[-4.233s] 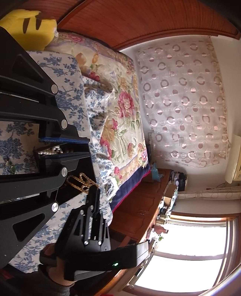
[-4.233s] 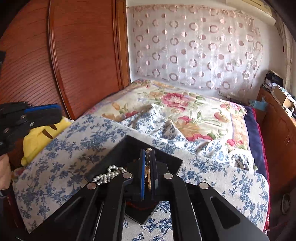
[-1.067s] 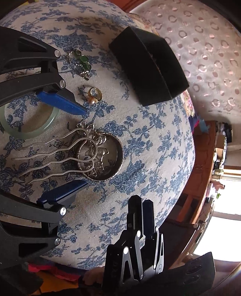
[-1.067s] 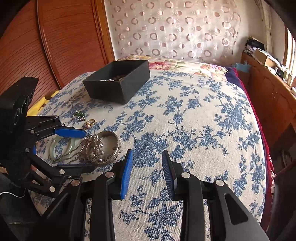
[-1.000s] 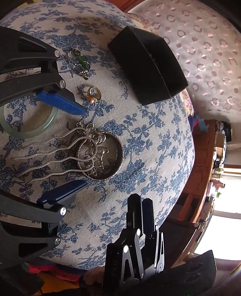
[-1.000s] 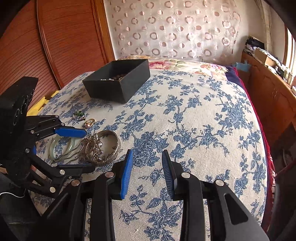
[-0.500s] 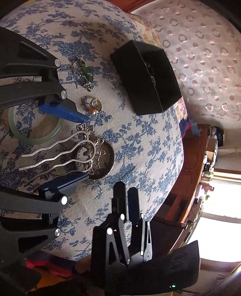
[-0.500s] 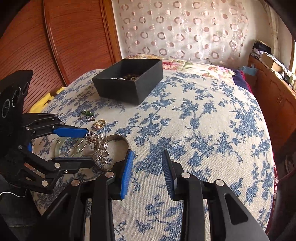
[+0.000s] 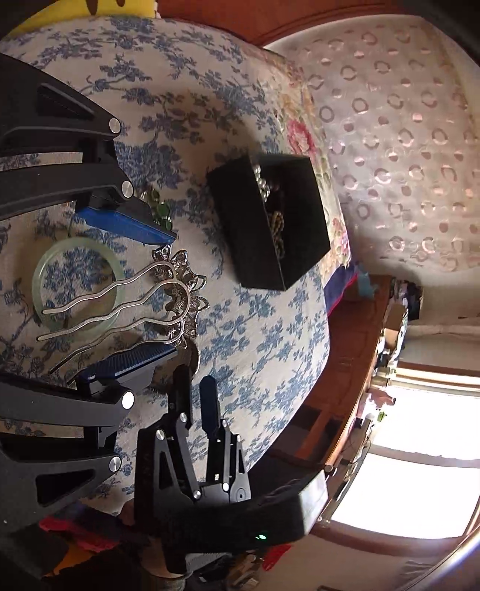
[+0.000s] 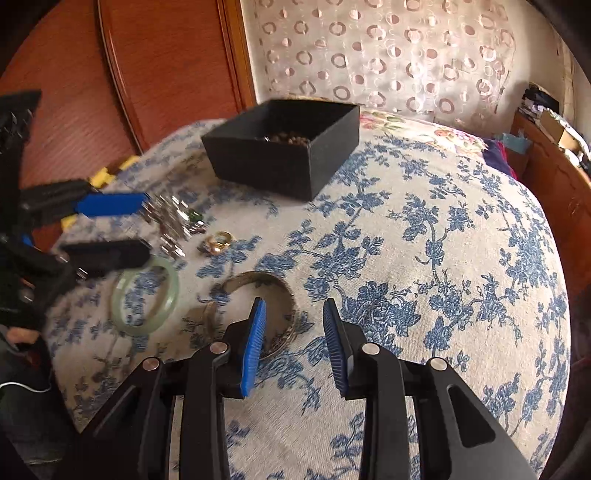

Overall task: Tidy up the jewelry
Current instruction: 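Grasp the silver hair pins with the left tool while the right tool grasps the silver bangle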

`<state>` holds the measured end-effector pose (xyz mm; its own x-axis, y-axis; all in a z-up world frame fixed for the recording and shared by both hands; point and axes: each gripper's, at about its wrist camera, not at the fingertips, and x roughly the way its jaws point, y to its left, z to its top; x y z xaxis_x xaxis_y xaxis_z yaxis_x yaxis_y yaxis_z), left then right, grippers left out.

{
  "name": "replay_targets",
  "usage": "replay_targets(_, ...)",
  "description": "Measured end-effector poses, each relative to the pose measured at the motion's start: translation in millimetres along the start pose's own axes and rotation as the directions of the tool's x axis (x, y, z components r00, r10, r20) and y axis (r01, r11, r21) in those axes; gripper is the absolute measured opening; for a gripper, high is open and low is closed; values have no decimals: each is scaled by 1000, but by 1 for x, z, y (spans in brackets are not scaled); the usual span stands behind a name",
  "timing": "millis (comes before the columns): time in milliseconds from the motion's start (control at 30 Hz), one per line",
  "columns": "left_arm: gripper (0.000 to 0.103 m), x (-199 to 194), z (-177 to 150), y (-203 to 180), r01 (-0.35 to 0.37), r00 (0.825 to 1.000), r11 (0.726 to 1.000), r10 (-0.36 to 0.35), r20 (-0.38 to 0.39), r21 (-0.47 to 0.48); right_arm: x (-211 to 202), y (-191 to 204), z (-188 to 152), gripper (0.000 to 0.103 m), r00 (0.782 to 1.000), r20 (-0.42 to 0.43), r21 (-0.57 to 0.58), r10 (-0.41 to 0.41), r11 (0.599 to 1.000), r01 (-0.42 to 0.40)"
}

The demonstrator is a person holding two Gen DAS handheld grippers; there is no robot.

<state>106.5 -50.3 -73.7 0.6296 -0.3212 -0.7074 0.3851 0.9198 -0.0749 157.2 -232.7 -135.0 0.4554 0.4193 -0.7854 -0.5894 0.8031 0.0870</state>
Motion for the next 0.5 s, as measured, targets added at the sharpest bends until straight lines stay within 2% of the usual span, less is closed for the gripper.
replay_targets(33, 53, -1, 1, 3, -2, 1000, 1000, 2, 5, -6, 2, 1, 0, 19, 1000, -6, -6, -3, 1000, 2)
replay_targets(67, 53, -1, 2, 5, -4, 1000, 1000, 4, 9, -11, 5, 1, 1, 15, 1000, -13, -11, -11, 1000, 11)
replay_targets(100, 53, -2, 3, 7, -8, 1000, 1000, 8, 14, -13, 6, 2, 2, 7, 1000, -11, -18, -13, 1000, 12)
replay_targets(233, 53, -5, 11, 15, -17, 999, 1000, 17, 32, -20, 6, 3, 8, 6, 1000, -13, -47, -28, 999, 27)
replay_targets(500, 53, -4, 35, 32, -52, 996, 998, 54, 67, -32, -8, -4, 47, 6, 997, 75, -67, -26, 997, 31)
